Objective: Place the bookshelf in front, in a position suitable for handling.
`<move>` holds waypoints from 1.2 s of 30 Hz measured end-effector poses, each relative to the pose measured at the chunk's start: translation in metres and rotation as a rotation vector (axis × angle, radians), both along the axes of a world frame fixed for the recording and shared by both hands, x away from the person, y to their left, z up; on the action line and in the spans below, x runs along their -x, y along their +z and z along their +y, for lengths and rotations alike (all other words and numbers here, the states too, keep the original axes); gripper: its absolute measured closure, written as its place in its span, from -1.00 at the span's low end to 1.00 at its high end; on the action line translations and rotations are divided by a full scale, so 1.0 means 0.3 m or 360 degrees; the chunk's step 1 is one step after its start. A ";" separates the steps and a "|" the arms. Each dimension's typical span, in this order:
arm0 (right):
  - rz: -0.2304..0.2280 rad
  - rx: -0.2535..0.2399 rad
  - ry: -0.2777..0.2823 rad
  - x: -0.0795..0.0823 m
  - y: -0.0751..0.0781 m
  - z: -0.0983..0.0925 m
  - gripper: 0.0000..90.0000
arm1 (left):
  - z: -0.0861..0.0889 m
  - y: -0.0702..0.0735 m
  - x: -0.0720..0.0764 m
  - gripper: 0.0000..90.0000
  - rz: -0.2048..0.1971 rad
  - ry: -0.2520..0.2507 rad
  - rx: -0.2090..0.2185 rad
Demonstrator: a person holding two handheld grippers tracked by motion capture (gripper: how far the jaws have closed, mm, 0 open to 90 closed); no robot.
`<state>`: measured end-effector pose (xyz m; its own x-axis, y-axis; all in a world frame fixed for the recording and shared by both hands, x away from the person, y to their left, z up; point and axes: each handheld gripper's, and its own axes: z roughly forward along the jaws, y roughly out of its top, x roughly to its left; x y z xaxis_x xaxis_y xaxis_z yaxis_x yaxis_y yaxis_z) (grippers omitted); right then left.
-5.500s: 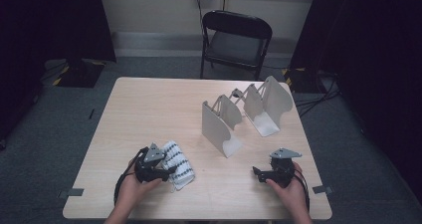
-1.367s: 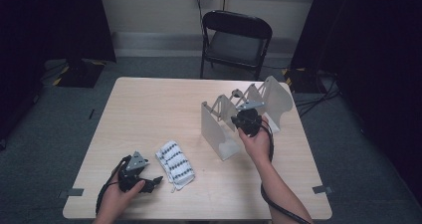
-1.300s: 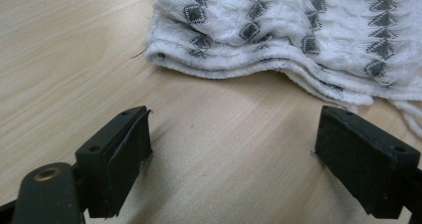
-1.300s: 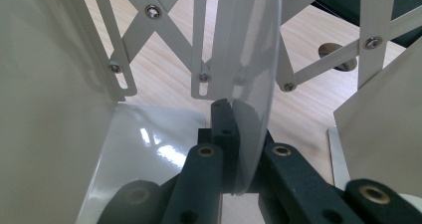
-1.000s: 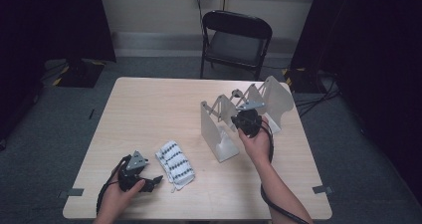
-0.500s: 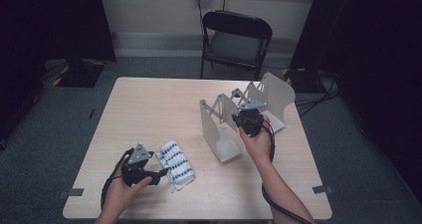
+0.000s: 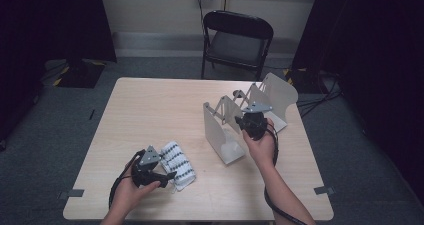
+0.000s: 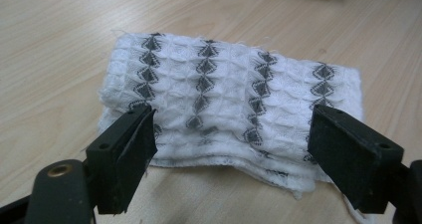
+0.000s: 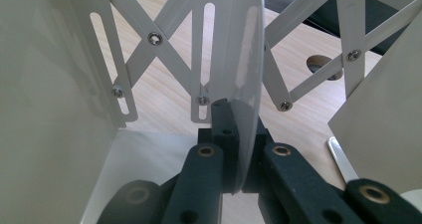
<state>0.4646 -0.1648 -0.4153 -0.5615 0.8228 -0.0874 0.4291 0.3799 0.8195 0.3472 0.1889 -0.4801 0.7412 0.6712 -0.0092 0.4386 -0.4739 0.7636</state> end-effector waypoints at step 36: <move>0.0051 -0.0057 -0.0015 0.017 -0.043 -0.024 0.93 | -0.008 0.005 0.002 -0.49 0.0018 -0.0029 -0.0029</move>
<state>0.4594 -0.1721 -0.4282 -0.5557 0.8304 -0.0399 0.4586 0.3462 0.8184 0.3466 0.1866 -0.4787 0.7531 0.6579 -0.0055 0.4384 -0.4956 0.7498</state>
